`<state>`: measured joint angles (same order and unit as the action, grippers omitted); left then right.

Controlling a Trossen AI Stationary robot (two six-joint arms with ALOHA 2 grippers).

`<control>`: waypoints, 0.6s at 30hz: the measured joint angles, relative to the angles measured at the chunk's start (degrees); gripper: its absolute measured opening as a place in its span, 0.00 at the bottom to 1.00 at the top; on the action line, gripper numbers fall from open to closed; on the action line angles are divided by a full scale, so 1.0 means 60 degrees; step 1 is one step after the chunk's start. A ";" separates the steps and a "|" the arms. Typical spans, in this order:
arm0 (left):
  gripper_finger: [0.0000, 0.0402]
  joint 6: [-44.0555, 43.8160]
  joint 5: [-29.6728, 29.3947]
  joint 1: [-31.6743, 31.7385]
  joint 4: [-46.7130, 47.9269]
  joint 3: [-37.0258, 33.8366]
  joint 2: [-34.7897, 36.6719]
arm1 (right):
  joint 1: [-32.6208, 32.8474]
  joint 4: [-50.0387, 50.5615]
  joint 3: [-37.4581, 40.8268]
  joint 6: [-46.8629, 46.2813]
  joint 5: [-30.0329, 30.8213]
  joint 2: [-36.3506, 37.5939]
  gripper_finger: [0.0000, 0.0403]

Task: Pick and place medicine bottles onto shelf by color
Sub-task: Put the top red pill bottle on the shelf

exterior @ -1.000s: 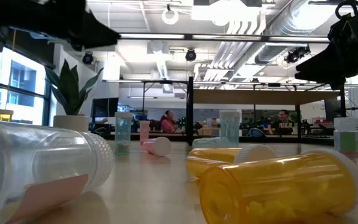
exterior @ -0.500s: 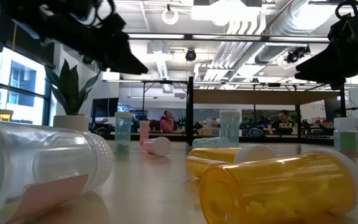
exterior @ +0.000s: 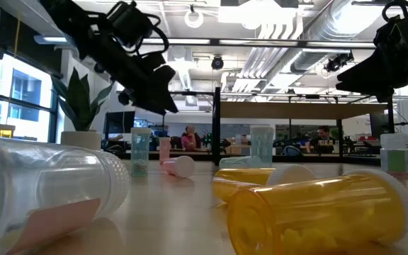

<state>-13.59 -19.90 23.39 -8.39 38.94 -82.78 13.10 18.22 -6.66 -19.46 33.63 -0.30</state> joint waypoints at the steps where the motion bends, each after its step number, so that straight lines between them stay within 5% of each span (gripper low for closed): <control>1: 0.59 -0.0148 -0.0005 0.0020 0.0016 0.0000 -0.0077 | 0.0003 0.0000 0.0000 -0.0001 0.0003 -0.0001 0.39; 18: 0.59 -0.1140 -0.0864 0.0046 -0.0148 0.0000 -0.1130 | 0.0003 0.0000 0.0000 0.0000 0.0001 0.0000 0.39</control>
<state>-20.43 -25.08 23.66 -9.27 38.94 -89.57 13.12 18.22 -6.66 -19.46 33.63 -0.30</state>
